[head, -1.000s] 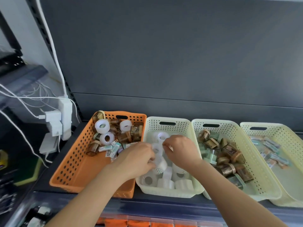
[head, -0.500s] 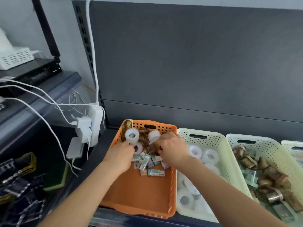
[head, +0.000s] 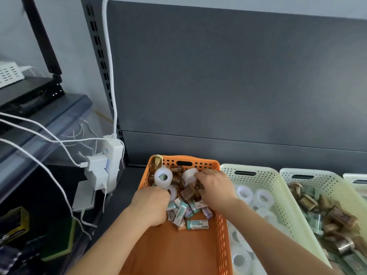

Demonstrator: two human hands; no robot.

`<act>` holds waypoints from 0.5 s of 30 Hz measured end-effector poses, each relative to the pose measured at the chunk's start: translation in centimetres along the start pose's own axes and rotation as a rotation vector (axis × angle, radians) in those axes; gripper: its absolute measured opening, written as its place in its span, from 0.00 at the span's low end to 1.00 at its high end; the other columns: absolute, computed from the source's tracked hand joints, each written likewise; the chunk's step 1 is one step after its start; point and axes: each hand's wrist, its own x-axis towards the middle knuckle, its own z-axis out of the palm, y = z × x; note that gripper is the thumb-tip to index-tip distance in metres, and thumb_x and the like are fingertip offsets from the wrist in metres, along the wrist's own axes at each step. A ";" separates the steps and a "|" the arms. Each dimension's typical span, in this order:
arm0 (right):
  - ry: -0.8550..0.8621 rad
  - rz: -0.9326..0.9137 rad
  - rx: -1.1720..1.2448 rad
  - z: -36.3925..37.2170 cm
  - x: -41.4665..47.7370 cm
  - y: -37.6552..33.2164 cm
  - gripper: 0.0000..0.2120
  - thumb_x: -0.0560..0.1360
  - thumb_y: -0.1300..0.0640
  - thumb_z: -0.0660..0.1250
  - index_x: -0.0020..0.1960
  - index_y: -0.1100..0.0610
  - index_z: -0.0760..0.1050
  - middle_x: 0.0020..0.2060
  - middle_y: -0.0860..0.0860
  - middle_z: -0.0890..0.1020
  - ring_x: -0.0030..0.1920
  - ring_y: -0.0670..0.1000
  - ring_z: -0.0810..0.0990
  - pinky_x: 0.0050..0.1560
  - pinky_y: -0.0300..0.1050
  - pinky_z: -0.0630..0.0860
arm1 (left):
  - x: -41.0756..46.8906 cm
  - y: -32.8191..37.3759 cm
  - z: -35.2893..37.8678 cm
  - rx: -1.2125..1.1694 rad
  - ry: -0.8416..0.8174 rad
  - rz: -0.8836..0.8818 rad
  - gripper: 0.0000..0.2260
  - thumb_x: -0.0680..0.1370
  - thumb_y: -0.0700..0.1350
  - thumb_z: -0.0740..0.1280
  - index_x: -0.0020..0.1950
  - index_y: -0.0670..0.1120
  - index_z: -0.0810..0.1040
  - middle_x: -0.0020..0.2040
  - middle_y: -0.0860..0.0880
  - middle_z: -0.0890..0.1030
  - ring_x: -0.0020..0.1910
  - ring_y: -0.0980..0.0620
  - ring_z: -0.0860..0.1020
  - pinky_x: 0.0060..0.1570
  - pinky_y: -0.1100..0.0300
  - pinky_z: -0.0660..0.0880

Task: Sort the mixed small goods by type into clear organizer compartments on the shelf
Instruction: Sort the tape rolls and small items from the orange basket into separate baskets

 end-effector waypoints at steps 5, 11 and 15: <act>0.222 0.049 0.179 -2.3 -1.8 -0.1 0.19 0.70 0.56 0.66 0.61 0.54 0.77 0.52 0.51 0.80 0.51 0.56 0.78 0.49 0.49 0.74 | 1.0 1.4 -2.9 -0.234 0.202 0.142 0.05 0.73 0.50 0.65 0.42 0.51 0.71 0.43 0.53 0.74 0.43 0.52 0.75 0.33 0.59 0.68; 0.364 0.270 0.275 -5.0 -5.5 3.3 0.19 0.71 0.55 0.70 0.62 0.55 0.77 0.51 0.50 0.80 0.51 0.54 0.78 0.45 0.48 0.76 | 2.6 6.5 -4.5 -0.483 0.413 0.286 0.16 0.74 0.55 0.66 0.59 0.50 0.75 0.53 0.55 0.75 0.53 0.53 0.75 0.48 0.57 0.72; 0.393 0.334 0.258 -5.9 -8.5 6.7 0.20 0.71 0.56 0.71 0.62 0.57 0.76 0.53 0.52 0.80 0.52 0.56 0.78 0.48 0.47 0.74 | 3.2 11.4 -5.2 -0.593 0.486 0.382 0.18 0.74 0.54 0.68 0.60 0.48 0.76 0.55 0.53 0.76 0.55 0.53 0.73 0.49 0.58 0.68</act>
